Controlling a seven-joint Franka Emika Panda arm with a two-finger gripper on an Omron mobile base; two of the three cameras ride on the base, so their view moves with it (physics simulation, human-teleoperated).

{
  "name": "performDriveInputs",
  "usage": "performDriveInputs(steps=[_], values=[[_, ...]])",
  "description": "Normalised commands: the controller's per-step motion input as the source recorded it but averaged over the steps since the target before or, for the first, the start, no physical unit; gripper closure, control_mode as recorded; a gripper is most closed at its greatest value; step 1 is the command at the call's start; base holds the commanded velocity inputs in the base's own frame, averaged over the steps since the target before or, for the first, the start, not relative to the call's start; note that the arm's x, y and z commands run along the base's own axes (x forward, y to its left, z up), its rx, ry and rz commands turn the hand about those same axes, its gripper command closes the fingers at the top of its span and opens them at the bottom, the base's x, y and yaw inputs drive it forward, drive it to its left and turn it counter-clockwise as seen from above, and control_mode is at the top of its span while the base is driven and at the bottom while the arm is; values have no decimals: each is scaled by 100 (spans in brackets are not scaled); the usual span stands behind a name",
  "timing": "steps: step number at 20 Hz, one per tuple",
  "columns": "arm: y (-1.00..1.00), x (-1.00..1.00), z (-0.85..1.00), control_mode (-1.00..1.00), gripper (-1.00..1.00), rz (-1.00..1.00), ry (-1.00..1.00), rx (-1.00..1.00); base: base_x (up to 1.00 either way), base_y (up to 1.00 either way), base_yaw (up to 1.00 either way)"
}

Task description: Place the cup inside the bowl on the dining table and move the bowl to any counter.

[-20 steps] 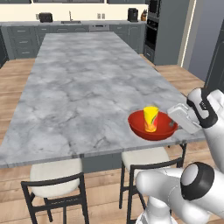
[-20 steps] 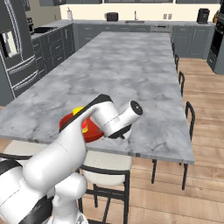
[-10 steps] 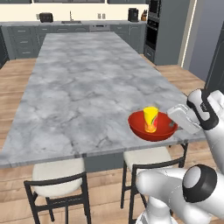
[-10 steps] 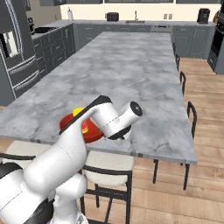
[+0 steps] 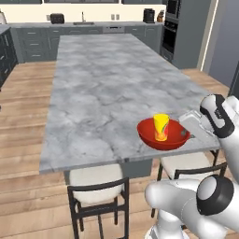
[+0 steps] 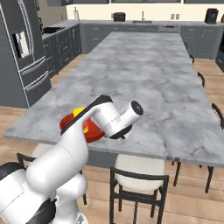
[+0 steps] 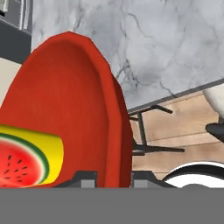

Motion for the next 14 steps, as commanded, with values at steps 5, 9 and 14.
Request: performDriveInputs(steps=[5,9,14], values=[[0,0,0,100,100,0,0,0,-11,98,-1],[0,0,0,100,100,0,0,0,-3,100,-1],[0,0,0,100,100,0,0,0,0,96,-2]])
